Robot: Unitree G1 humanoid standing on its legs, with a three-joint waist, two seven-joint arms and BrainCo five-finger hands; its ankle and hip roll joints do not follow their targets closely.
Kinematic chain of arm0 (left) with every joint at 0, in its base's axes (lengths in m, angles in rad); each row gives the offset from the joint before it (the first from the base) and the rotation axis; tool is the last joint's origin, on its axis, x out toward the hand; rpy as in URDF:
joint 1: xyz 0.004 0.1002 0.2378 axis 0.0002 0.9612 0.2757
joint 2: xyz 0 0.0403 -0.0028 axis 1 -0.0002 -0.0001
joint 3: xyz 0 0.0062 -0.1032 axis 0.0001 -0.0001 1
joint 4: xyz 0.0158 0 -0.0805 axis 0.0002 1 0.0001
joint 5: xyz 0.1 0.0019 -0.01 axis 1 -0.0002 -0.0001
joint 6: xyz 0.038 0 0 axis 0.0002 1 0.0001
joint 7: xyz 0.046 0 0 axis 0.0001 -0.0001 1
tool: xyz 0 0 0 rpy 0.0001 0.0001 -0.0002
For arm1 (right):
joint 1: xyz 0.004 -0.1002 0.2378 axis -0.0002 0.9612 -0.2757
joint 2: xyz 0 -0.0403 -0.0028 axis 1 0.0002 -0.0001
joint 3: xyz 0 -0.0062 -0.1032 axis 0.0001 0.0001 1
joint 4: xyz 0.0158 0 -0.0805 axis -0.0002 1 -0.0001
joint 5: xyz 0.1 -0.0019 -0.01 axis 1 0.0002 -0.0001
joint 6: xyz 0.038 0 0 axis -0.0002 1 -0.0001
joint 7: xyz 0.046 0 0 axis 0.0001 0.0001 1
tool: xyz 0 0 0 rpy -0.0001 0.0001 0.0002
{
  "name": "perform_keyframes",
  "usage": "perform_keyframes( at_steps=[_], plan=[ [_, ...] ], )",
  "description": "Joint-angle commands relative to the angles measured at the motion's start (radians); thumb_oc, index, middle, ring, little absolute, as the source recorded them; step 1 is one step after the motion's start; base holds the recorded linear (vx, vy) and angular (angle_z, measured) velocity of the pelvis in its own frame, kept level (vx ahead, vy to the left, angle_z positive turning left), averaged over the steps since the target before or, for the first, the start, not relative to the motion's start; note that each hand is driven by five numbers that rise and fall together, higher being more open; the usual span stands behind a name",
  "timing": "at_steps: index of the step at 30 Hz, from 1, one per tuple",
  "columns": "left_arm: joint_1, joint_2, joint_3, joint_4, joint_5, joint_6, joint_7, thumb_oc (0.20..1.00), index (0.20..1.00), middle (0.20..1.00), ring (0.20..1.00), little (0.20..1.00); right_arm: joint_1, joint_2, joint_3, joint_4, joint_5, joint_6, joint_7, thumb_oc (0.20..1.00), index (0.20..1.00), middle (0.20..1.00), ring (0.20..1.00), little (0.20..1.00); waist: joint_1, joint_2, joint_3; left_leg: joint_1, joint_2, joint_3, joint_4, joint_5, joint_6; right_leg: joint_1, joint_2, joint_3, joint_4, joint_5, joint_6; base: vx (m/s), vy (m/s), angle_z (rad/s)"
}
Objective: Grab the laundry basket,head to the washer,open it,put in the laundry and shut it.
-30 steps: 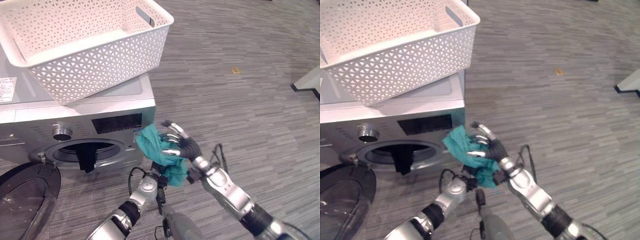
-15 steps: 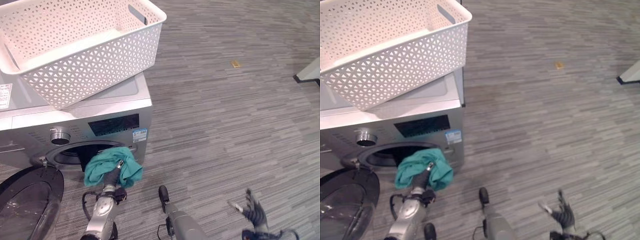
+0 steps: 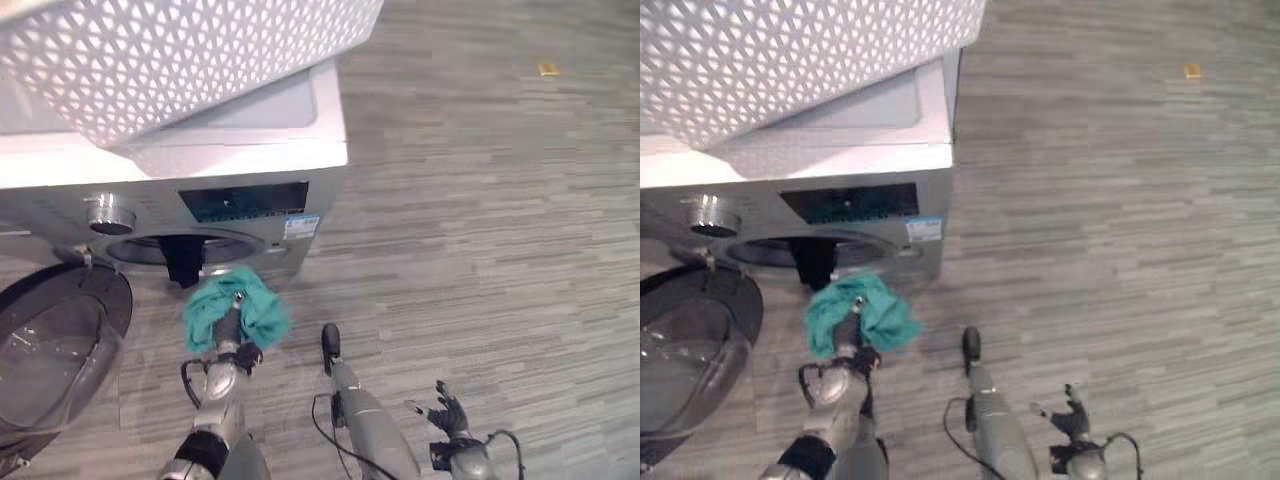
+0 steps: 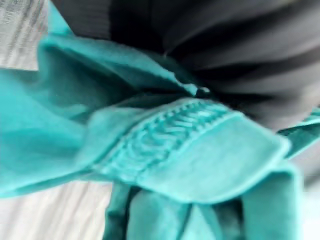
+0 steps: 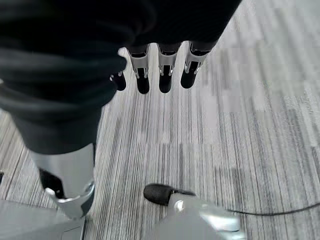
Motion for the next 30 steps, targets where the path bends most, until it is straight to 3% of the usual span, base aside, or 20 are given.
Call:
perform_keyframes(
  at_steps=[1, 6, 8, 16, 17, 26, 30],
  plan=[
    [-0.103, 0.075, 0.051, -0.036, 0.053, -0.106, 0.096, 0.200, 0.200, 0.200, 0.200, 0.200, -0.015, -0.012, 0.032, -0.075, 0.024, -0.031, -0.047, 1.000, 1.000, 1.000, 1.000, 1.000, 0.016, -0.039, 0.033, -0.119, 0.037, -0.033, 0.003, 0.066, 0.021, 0.041, -0.093, 0.008, 0.112, -0.197, 0.103, -0.08, -0.043, 0.07],
    [-0.215, 0.122, 0.103, -0.055, 0.065, -0.129, 0.183, 0.200, 0.200, 0.200, 0.200, 0.200, -0.043, 0.001, 0.061, -0.086, 0.036, -0.045, -0.067, 1.000, 1.000, 1.000, 1.000, 1.000, 0.013, -0.063, 0.068, -0.190, 0.029, -0.053, 0.030, 0.067, 0.023, -0.019, -0.095, 0.001, 0.140, -0.199, 0.099, -0.09, -0.063, 0.10],
    [-0.338, 0.158, 0.111, -0.006, 0.060, -0.133, 0.231, 0.200, 0.200, 0.200, 0.200, 0.200, -0.075, 0.000, 0.077, -0.079, 0.052, -0.053, -0.087, 1.000, 1.000, 1.000, 1.000, 1.000, 0.001, -0.076, 0.091, -0.269, 0.016, -0.090, 0.099, 0.048, 0.032, -0.069, -0.099, 0.005, 0.170, -0.203, 0.092, -0.14, -0.062, 0.26],
    [-0.524, 0.203, 0.131, 0.037, 0.013, -0.152, 0.287, 0.200, 0.200, 0.200, 0.200, 0.200, -0.136, 0.003, 0.077, -0.073, 0.100, -0.067, -0.116, 1.000, 1.000, 1.000, 1.000, 1.000, -0.029, -0.084, 0.111, -0.410, -0.027, -0.123, 0.192, 0.003, 0.049, -0.172, -0.120, 0.015, 0.203, -0.203, 0.094, -0.05, 0.019, 0.13],
    [-0.586, 0.233, 0.129, 0.059, 0.010, -0.153, 0.302, 0.200, 0.200, 0.200, 0.200, 0.200, -0.139, -0.005, 0.084, -0.092, 0.104, -0.072, -0.114, 1.000, 1.000, 1.000, 1.000, 1.000, -0.040, -0.081, 0.108, -0.438, -0.027, -0.130, 0.219, -0.038, 0.045, -0.198, -0.120, 0.017, 0.226, -0.236, 0.101, 0.02, 0.034, 0.13],
    [-0.822, 0.370, 0.079, 0.134, 0.000, -0.146, 0.323, 0.200, 0.200, 0.200, 0.200, 0.200, -0.151, -0.043, 0.091, -0.124, 0.094, -0.088, -0.113, 1.000, 1.000, 1.000, 1.000, 1.000, -0.080, -0.057, 0.096, -0.615, -0.052, -0.166, 0.289, -0.061, 0.051, -0.372, -0.132, 0.027, 0.320, -0.267, 0.106, 0.00, -0.008, 0.08],
    [-0.950, 0.449, 0.040, 0.225, -0.058, -0.136, 0.291, 0.200, 0.200, 0.200, 0.200, 0.200, -0.202, -0.056, 0.130, -0.110, 0.051, -0.083, -0.107, 1.000, 1.000, 1.000, 1.000, 1.000, -0.095, -0.058, 0.058, -0.703, -0.063, -0.188, 0.321, -0.082, 0.068, -0.471, -0.123, 0.042, 0.344, -0.270, 0.113, -0.01, 0.002, 0.04]
  ],
)
